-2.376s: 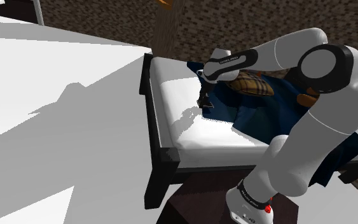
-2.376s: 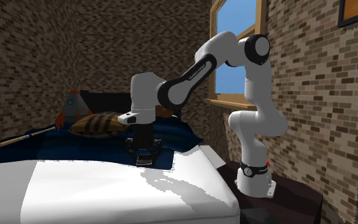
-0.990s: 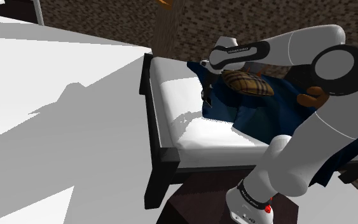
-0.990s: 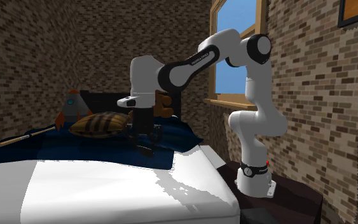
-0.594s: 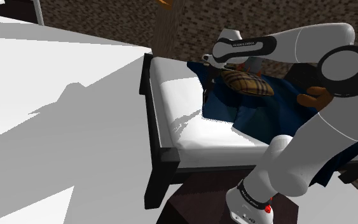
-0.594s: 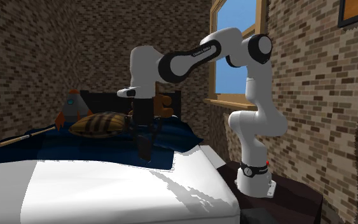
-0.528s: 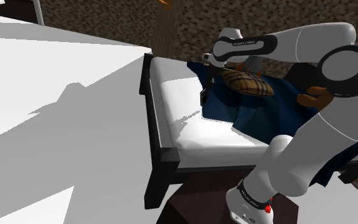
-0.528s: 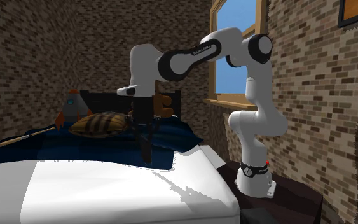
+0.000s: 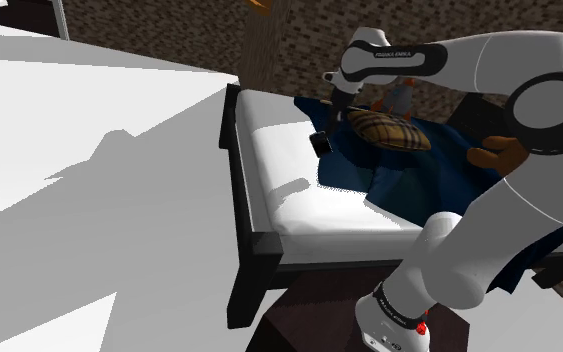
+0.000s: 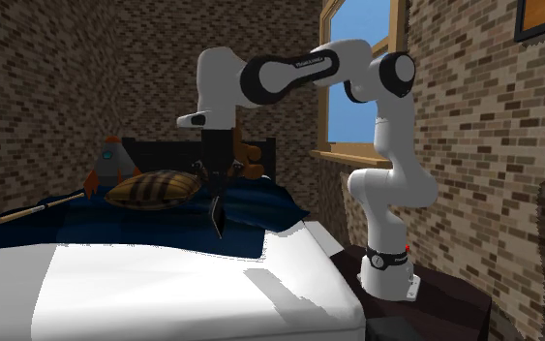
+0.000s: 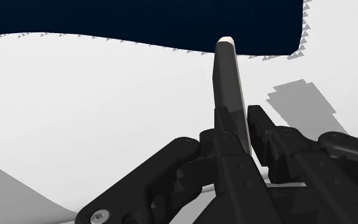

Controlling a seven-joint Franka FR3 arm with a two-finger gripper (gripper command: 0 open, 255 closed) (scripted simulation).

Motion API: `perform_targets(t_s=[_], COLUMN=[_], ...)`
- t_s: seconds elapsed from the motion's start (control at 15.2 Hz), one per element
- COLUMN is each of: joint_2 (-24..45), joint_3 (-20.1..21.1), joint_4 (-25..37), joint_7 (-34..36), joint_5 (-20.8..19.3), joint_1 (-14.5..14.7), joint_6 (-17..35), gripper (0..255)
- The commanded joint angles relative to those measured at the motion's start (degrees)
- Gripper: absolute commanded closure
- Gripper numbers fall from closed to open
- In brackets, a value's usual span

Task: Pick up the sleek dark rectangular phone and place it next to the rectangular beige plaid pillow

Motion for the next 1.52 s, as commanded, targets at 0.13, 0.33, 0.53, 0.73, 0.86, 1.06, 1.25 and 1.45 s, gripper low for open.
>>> perform_targets(t_s=[0.13, 0.33, 0.53, 0.73, 0.86, 1.06, 1.25, 1.45], joint_2=[-0.43, -0.6, -0.64, -0.54, -0.4, -1.59, -2.93, -3.7], joint_3=[0.19, 0.33, 0.45, 0.53, 0.56, -0.7, -2.77, -5.1], joint_4=[2.85, 5.0, 7.28, 9.67, 11.35, 10.47, 9.59, 9.3], joint_7=[0.01, 0.01, -0.04, -0.14, -0.24, -2.41, -5.88, -9.62], joint_5=[-0.13, -0.15, -0.1, 0.0, 0.11, -0.71, -1.77, -2.58], joint_1=[0.05, 0.12, 0.19, 0.26, 0.3, -0.81, -2.48, -4.07], joint_6=[-3.25, -5.55, -7.86, -10.17, -11.72, -11.7, -11.67, -11.68], gripper=[255, 255, 255, 255, 255, 255, 255, 255])
